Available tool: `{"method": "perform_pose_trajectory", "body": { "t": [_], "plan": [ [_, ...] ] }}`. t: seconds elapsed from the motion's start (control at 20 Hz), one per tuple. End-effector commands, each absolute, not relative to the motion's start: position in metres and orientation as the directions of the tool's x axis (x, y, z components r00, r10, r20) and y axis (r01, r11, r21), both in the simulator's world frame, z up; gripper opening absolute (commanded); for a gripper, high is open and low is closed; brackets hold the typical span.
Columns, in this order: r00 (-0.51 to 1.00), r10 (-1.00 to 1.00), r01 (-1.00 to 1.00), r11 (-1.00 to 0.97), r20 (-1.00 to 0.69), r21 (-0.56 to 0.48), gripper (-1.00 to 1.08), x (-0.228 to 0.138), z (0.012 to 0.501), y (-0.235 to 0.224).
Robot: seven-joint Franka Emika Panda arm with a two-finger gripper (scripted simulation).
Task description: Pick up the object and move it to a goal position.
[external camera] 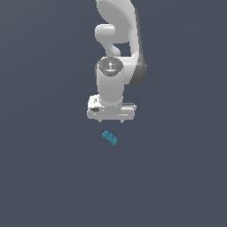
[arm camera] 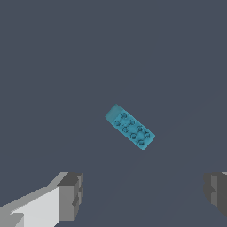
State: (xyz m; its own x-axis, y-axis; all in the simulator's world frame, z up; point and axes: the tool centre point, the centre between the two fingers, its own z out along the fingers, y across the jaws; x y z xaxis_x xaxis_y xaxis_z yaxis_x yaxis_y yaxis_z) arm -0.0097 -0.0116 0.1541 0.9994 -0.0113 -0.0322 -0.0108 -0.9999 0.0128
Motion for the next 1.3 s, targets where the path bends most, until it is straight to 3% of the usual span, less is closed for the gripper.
{"method": "perform_pose_trajectory", "body": {
  "t": [0.0, 0.6, 1.25],
  "plan": [
    [0.999, -0.014, -0.013, -1.0, -0.03, 0.016, 1.0, -0.009, 0.158, -0.013],
    [0.997, 0.066, 0.066, -0.998, -0.03, 0.015, 1.0, -0.007, 0.149, -0.014],
    [0.934, 0.355, 0.355, -0.935, -0.026, 0.01, 1.0, 0.0, 0.12, -0.019]
  ]
}}
